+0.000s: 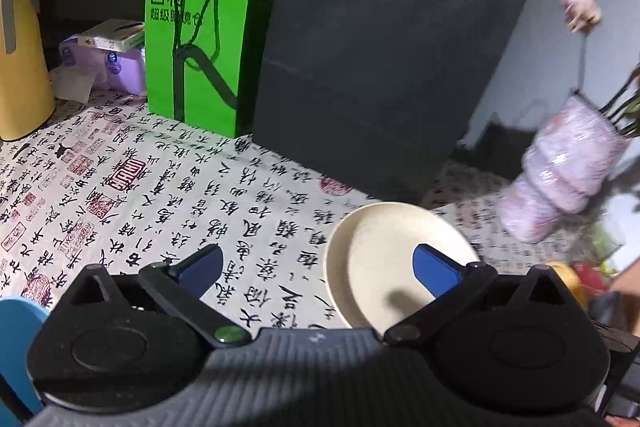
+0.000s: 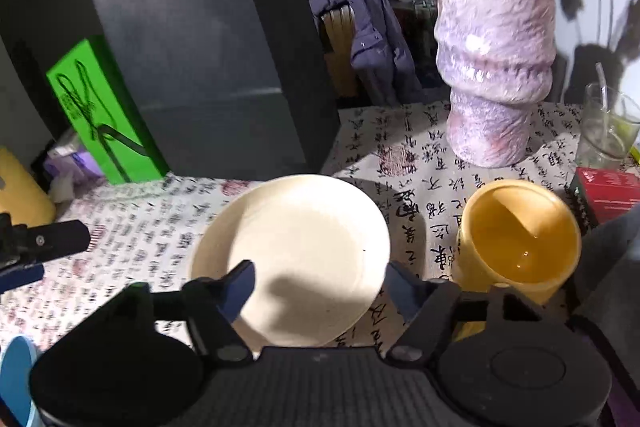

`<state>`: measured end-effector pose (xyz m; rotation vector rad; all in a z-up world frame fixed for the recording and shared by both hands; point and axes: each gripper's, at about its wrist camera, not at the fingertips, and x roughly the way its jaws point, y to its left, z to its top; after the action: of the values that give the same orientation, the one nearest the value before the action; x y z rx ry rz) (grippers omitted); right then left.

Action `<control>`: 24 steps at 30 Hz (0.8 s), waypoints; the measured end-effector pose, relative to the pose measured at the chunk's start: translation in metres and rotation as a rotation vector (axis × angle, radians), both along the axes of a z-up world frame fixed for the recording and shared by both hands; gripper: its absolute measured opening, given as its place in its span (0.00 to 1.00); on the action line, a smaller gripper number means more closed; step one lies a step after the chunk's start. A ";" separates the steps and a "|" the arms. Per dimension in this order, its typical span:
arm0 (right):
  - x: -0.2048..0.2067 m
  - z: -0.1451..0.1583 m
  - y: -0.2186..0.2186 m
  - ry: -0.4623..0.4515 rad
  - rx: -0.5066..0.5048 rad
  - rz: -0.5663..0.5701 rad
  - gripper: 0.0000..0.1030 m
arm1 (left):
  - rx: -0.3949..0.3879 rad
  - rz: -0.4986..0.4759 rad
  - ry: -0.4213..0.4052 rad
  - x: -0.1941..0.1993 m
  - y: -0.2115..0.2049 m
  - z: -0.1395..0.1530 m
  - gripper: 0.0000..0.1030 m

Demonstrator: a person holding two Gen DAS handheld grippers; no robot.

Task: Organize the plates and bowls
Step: 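Lower both grippers to the plate rim and close them on it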

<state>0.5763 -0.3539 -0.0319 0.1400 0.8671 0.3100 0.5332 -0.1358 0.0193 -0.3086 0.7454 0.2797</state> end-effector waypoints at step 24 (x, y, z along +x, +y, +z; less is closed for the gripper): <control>0.019 -0.058 0.016 -0.008 -0.129 0.020 0.16 | 0.078 -0.033 0.264 0.080 -0.028 -0.096 0.63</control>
<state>0.5957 -0.3378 -0.0900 0.0104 0.8781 0.2723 0.6137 -0.1639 -0.0766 -0.1864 0.9966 0.3210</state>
